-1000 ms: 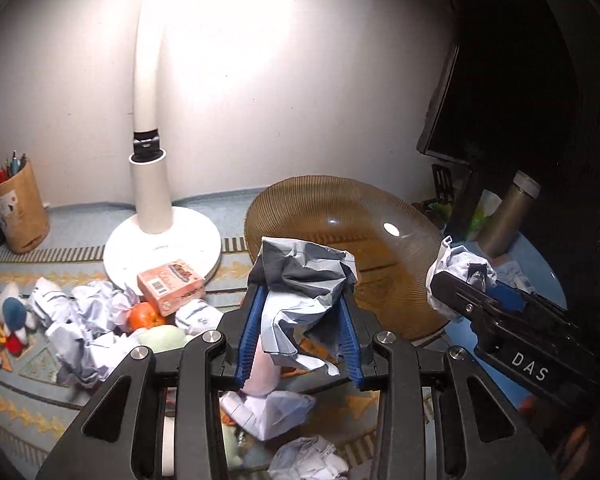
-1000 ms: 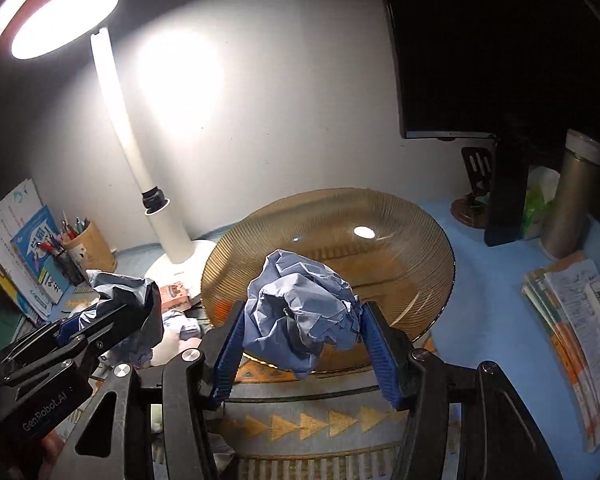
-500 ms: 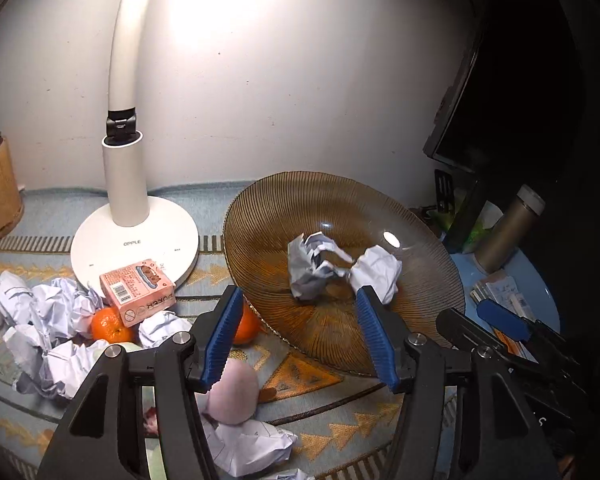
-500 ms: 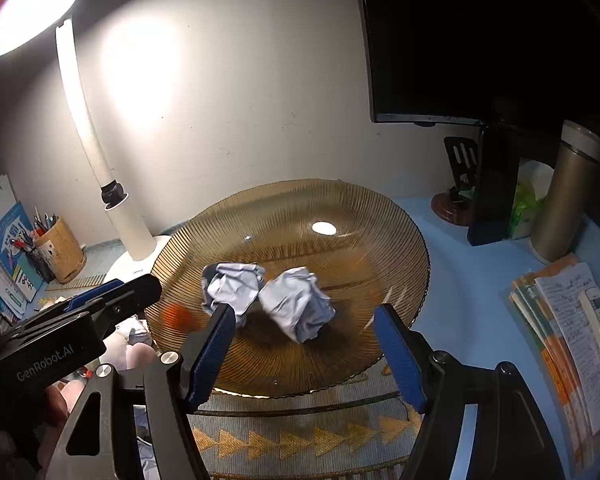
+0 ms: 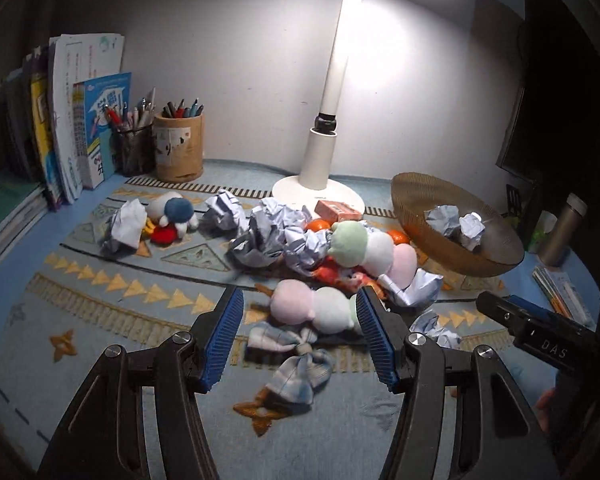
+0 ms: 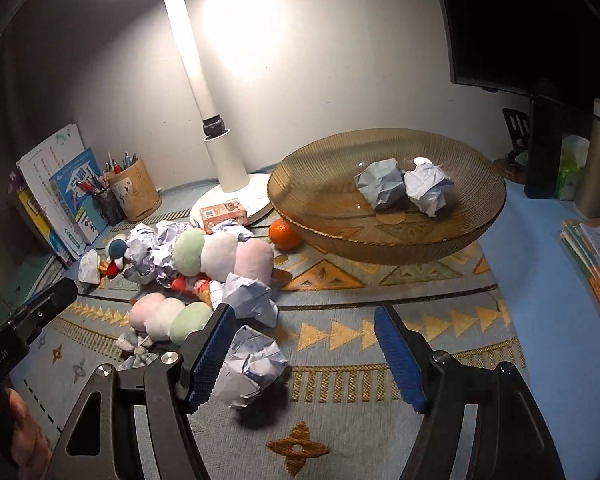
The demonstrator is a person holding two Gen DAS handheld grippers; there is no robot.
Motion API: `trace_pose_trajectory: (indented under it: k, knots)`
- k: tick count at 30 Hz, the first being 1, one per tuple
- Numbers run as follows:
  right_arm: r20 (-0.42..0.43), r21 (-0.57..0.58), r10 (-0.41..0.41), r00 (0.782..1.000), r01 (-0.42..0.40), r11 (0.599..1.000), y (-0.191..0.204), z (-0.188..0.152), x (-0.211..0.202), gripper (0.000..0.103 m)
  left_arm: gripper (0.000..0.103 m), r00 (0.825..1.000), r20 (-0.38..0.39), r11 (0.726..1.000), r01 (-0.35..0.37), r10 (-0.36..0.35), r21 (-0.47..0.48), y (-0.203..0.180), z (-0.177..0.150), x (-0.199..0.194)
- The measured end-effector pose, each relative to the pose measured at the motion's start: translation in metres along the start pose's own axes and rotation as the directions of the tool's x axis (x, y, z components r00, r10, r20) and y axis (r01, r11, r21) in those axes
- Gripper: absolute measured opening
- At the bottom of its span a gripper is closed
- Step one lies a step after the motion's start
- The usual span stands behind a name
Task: Organize objects
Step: 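Move both grippers back toward the remaining items on the rug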
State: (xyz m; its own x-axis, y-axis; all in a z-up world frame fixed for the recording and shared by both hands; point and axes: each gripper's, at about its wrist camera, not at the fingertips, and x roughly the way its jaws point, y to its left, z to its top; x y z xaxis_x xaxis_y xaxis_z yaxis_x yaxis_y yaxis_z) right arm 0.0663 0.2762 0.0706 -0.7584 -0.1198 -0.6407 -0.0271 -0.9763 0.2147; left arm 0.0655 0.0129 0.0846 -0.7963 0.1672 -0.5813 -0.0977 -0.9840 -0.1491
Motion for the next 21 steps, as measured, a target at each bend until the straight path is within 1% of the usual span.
trace_pose_trajectory:
  k: [1, 3, 6, 8, 10, 13, 16, 17, 18, 19, 21]
  knots:
    - [0.011, -0.003, 0.004, 1.000, -0.004, 1.000, 0.003, -0.004, 0.002, 0.070, 0.057, 1.000, -0.010, 1.000, -0.017, 0.017, 0.000, 0.004, -0.008, 0.003]
    - [0.019, -0.022, -0.012, 1.000, 0.013, 1.000, 0.008, -0.011, 0.006, 0.070, 0.057, 0.999, -0.027, 1.000, -0.023, 0.023, -0.014, 0.013, -0.020, 0.010]
    - [0.014, -0.031, -0.011, 1.000, 0.011, 0.999, 0.010, -0.021, 0.012, 0.070, 0.057, 0.999, -0.053, 0.999, -0.003, 0.002, -0.032, 0.021, -0.033, 0.021]
    - [-0.001, -0.040, -0.041, 0.999, 0.041, 0.998, 0.012, -0.025, 0.017, 0.070, 0.057, 0.997, -0.077, 0.999, -0.008, 0.005, -0.039, 0.023, -0.039, 0.028]
    - [0.016, -0.056, -0.043, 0.999, 0.044, 0.997, 0.015, -0.025, 0.016, 0.070, 0.057, 0.997, -0.080, 0.999, 0.015, -0.018, -0.043, 0.024, -0.039, 0.028]
    - [0.017, -0.092, -0.053, 0.998, 0.054, 0.994, 0.022, -0.027, 0.017, 0.070, 0.058, 0.994, -0.103, 0.998, 0.026, -0.032, -0.056, 0.025, -0.039, 0.031]
    - [0.013, -0.106, -0.053, 0.999, 0.054, 0.993, 0.025, -0.028, 0.019, 0.070, 0.058, 0.992, -0.117, 0.999, 0.037, -0.042, -0.038, 0.021, -0.040, 0.032]
    - [0.009, -0.105, -0.052, 0.999, 0.053, 0.993, 0.025, -0.028, 0.019, 0.070, 0.061, 0.990, -0.130, 0.998, 0.047, -0.051, -0.030, 0.019, -0.040, 0.034]
    - [0.003, -0.102, -0.054, 0.999, 0.054, 0.993, 0.024, -0.028, 0.020, 0.070, 0.074, 0.988, -0.144, 0.998, 0.054, -0.057, -0.023, 0.016, -0.039, 0.035]
    - [-0.007, -0.098, -0.054, 0.999, 0.053, 0.994, 0.024, -0.027, 0.020, 0.070, 0.084, 0.988, -0.143, 0.998, 0.057, -0.059, -0.018, 0.015, -0.039, 0.034]
    - [-0.034, -0.083, -0.043, 0.998, 0.040, 0.996, 0.022, -0.027, 0.021, 0.071, 0.086, 0.990, -0.121, 0.998, 0.067, -0.068, -0.014, 0.011, -0.037, 0.030]
